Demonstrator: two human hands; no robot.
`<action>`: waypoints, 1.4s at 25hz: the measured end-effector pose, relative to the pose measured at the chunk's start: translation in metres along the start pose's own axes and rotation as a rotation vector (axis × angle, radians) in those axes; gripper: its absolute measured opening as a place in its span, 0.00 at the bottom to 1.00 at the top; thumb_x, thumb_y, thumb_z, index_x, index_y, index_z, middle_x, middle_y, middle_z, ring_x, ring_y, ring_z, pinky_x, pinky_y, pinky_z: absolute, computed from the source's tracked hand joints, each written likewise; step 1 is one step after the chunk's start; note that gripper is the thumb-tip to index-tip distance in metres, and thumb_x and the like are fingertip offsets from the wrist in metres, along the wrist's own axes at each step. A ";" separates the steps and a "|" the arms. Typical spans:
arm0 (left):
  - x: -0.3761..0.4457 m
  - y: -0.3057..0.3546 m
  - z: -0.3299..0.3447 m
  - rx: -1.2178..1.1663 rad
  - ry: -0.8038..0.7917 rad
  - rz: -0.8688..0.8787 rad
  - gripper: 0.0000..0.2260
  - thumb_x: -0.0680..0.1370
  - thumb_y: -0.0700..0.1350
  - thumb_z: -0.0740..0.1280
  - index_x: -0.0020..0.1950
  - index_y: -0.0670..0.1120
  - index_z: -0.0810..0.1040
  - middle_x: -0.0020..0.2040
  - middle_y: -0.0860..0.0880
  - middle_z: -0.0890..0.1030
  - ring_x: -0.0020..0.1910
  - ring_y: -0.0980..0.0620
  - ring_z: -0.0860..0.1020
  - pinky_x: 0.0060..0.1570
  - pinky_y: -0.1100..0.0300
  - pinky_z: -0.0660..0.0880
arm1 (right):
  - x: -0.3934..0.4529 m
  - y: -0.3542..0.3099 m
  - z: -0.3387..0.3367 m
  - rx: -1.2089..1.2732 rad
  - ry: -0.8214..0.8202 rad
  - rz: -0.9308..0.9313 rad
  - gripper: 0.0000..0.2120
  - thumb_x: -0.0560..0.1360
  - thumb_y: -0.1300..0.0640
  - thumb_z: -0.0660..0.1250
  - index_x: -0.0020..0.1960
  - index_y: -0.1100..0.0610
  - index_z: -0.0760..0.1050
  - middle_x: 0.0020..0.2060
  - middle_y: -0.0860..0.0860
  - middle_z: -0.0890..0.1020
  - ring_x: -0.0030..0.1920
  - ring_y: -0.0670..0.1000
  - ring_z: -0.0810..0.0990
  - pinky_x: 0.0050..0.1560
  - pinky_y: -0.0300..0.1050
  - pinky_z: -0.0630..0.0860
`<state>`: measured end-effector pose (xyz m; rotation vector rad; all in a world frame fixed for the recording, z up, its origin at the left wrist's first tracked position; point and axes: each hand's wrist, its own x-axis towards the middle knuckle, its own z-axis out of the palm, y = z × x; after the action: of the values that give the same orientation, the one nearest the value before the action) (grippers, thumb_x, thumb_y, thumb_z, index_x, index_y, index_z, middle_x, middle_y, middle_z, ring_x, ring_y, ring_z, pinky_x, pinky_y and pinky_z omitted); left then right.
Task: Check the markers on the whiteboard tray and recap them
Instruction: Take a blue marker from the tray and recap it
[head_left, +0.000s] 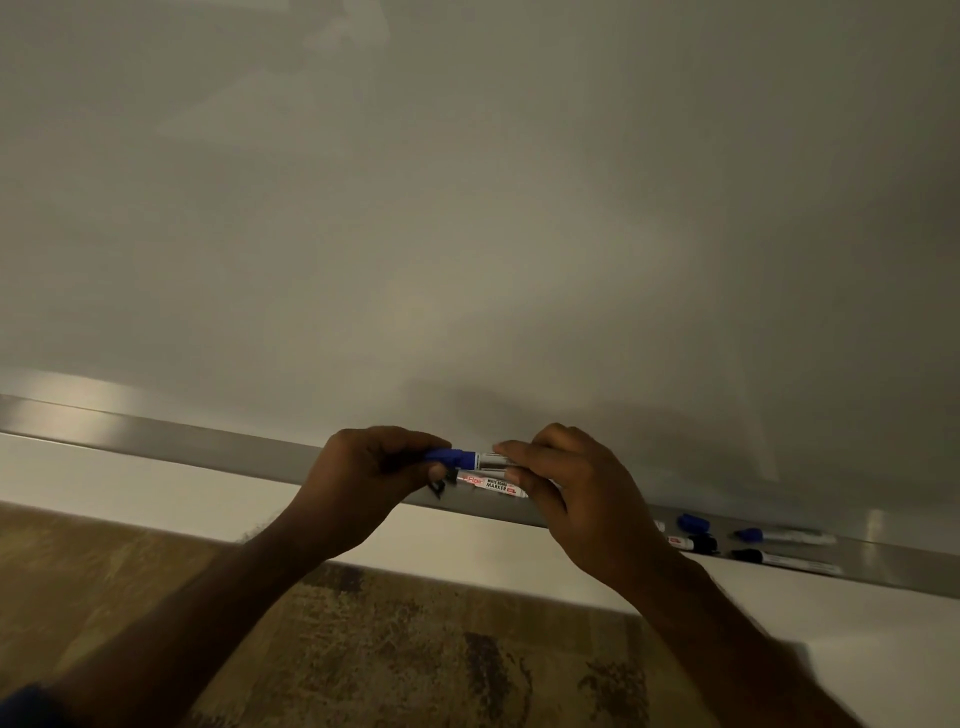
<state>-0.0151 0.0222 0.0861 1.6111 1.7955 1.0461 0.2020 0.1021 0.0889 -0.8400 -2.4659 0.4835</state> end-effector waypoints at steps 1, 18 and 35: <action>0.000 0.000 0.001 -0.013 -0.010 -0.011 0.14 0.72 0.41 0.72 0.50 0.60 0.81 0.38 0.61 0.83 0.40 0.58 0.80 0.40 0.69 0.78 | 0.000 -0.001 0.001 0.010 -0.005 0.000 0.14 0.77 0.52 0.61 0.60 0.54 0.77 0.41 0.52 0.79 0.40 0.50 0.75 0.38 0.50 0.76; 0.005 -0.058 0.035 0.148 -0.053 -0.004 0.11 0.74 0.40 0.70 0.55 0.51 0.82 0.45 0.54 0.83 0.41 0.57 0.78 0.41 0.64 0.76 | -0.010 0.035 0.063 0.189 -0.141 0.164 0.13 0.77 0.61 0.63 0.62 0.55 0.75 0.46 0.52 0.80 0.46 0.48 0.74 0.47 0.49 0.75; 0.014 -0.137 0.078 0.530 -0.135 0.096 0.13 0.74 0.38 0.69 0.57 0.50 0.81 0.52 0.48 0.79 0.50 0.48 0.75 0.42 0.60 0.71 | -0.018 0.061 0.142 -0.010 -0.162 0.330 0.13 0.74 0.66 0.65 0.56 0.56 0.80 0.52 0.53 0.82 0.56 0.57 0.74 0.55 0.55 0.70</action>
<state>-0.0361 0.0524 -0.0679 2.0320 2.0258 0.4986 0.1654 0.1120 -0.0624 -1.2667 -2.4827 0.6777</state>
